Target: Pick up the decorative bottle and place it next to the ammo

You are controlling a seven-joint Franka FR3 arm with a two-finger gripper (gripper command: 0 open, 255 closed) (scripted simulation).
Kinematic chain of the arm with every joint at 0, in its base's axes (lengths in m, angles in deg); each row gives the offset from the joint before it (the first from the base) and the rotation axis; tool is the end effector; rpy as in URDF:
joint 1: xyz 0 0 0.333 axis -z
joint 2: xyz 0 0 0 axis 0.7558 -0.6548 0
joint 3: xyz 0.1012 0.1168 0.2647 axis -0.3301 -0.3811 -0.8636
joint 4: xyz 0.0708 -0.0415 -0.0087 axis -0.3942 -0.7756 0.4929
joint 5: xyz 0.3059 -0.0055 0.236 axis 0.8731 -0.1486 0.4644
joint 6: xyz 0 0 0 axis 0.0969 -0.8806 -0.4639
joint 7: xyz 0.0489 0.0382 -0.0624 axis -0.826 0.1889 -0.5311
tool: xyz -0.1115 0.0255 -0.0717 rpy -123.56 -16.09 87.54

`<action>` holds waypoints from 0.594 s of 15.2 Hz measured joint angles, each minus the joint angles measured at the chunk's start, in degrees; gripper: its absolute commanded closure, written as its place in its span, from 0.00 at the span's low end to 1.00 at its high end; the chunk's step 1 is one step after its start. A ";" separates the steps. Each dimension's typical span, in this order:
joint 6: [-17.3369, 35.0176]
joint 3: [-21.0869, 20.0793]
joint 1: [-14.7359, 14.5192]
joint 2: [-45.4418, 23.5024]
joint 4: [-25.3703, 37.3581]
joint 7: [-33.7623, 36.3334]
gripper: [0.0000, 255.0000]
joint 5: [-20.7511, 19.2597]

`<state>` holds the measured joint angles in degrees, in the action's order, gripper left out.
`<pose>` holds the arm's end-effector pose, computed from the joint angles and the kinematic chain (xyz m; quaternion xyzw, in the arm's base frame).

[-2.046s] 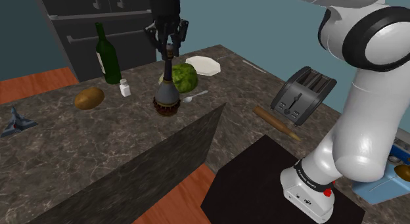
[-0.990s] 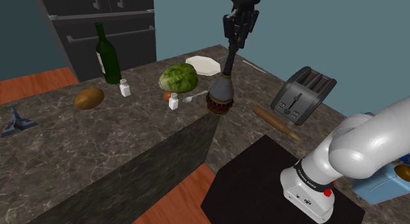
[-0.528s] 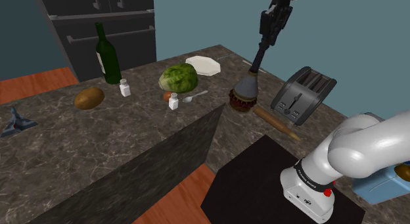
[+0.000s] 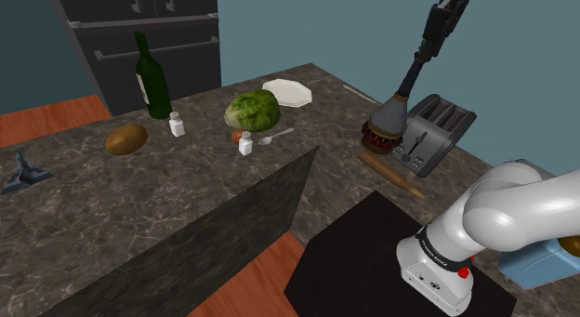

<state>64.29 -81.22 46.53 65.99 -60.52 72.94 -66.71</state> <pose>0.3046 0.0357 0.6603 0.9959 0.0674 -0.0526 0.0289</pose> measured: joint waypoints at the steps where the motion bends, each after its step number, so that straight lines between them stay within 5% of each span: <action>1: -1.19 0.94 0.18 1.08 0.16 -1.19 1.00 -0.68; 9: -8.26 8.22 1.22 8.59 0.44 -10.46 1.00 -7.01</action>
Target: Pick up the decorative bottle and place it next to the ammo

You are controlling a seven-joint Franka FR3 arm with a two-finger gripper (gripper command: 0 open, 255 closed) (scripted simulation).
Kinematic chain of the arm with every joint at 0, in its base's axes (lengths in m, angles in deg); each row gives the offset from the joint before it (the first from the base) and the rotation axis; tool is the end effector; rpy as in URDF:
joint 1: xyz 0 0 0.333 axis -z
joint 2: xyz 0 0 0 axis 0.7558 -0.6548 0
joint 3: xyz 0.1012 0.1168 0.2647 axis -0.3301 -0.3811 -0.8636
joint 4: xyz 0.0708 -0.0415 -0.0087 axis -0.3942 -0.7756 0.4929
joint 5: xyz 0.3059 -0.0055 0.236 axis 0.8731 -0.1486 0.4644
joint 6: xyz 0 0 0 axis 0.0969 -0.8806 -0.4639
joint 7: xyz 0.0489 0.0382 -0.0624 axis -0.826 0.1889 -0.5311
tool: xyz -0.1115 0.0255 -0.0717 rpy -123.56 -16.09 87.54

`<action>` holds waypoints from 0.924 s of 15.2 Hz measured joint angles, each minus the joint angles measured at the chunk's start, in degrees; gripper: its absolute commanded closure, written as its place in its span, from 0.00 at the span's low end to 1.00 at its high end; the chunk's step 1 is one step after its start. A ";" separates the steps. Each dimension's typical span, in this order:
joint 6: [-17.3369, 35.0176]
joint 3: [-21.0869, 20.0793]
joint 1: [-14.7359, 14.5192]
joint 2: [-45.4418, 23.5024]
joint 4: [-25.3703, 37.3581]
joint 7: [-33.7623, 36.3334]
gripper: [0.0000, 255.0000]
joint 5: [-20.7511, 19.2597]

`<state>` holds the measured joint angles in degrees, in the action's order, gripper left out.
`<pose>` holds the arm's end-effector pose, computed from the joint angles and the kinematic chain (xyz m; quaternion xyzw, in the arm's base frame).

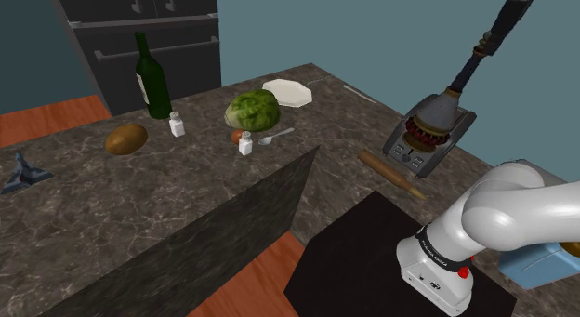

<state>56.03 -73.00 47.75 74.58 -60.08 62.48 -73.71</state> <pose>0.2317 -0.0534 0.6926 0.9959 0.0677 -0.0522 0.0286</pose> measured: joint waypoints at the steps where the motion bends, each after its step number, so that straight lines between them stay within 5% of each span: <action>1: -1.25 1.08 0.10 0.58 0.83 -1.46 1.00 -1.08; 14: -11.36 13.41 -0.44 3.45 12.00 -19.64 1.00 -15.58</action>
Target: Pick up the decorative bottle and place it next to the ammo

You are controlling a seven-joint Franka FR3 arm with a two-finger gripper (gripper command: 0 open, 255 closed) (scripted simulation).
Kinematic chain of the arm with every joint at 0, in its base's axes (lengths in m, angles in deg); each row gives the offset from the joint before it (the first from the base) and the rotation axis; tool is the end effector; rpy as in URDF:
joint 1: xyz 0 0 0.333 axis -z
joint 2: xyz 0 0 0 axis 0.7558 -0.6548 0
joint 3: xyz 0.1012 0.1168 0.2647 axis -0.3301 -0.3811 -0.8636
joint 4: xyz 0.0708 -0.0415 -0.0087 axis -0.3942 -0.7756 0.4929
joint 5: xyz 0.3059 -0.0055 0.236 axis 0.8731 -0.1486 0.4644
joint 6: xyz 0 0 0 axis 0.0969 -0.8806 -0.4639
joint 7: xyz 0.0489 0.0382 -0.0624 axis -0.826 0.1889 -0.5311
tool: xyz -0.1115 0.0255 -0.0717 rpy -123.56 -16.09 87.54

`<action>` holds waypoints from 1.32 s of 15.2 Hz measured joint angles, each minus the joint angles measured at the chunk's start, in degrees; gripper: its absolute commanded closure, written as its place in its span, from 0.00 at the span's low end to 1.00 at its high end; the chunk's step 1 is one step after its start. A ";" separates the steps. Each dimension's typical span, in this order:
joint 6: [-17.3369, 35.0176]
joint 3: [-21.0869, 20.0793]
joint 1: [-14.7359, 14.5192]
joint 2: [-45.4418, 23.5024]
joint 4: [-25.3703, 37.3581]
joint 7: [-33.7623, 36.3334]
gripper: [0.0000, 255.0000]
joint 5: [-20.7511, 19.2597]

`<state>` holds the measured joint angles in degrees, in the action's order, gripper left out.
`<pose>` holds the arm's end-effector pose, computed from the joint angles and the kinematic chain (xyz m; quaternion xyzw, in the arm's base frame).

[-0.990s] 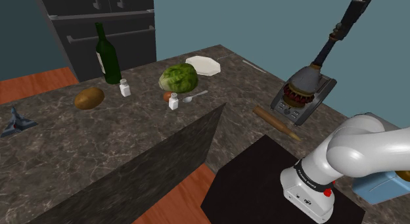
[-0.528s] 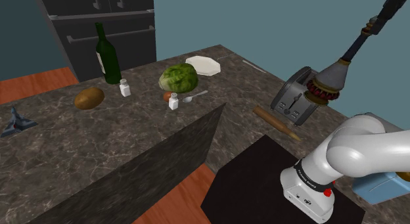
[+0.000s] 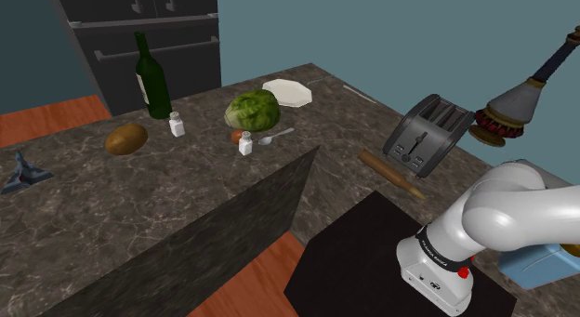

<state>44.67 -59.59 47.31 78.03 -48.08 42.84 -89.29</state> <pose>0.1249 -0.1915 0.7444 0.9959 0.0680 -0.0522 0.0284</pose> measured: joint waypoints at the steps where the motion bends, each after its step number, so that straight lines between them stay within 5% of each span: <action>1: -0.65 1.00 -0.23 -0.35 1.48 -1.58 1.00 -1.20; 10: -4.93 10.43 -2.90 -3.20 14.30 -17.02 1.00 -12.48; 20: -0.08 10.31 -1.39 4.30 1.71 -13.59 1.00 -12.76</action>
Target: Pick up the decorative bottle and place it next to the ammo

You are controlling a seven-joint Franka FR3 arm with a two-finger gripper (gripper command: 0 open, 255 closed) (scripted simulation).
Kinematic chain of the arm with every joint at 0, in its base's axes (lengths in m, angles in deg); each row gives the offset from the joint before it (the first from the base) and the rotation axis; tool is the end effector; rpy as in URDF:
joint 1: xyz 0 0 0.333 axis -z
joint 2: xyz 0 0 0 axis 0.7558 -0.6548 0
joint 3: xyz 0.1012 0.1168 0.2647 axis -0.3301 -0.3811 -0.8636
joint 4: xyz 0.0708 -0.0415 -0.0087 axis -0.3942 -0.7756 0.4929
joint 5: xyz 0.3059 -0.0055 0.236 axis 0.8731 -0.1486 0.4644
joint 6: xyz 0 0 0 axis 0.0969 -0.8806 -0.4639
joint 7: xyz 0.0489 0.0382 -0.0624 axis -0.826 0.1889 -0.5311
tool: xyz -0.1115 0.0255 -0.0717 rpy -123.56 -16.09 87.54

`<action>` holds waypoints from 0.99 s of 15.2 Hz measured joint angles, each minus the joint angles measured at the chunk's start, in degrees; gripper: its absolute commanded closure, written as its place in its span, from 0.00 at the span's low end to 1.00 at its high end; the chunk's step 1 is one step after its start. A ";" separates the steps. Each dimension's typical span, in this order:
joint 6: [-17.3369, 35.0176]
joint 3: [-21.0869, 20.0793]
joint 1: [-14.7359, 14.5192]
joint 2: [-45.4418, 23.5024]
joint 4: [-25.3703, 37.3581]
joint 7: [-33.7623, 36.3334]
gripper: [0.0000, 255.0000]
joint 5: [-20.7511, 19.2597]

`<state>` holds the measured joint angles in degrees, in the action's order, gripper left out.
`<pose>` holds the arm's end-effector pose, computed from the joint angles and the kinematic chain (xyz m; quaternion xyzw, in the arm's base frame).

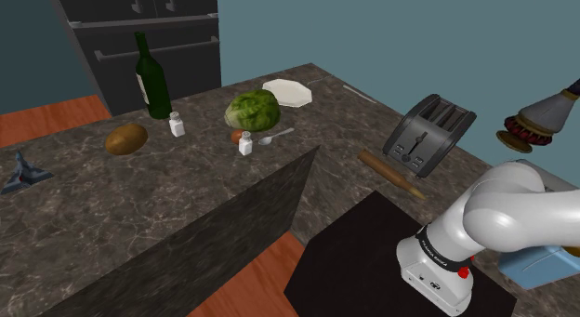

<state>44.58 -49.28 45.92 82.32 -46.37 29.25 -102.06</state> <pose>0.0501 -0.2882 0.7292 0.9959 0.0681 -0.0529 0.0281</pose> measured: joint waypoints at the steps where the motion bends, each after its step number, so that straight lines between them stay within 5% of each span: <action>1: 0.62 0.10 0.13 0.79 -1.41 0.37 1.00 -0.07; 15: 7.10 1.39 2.33 10.42 -17.75 4.22 1.00 -1.47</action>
<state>51.69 -47.89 48.25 92.74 -64.12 33.47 -103.53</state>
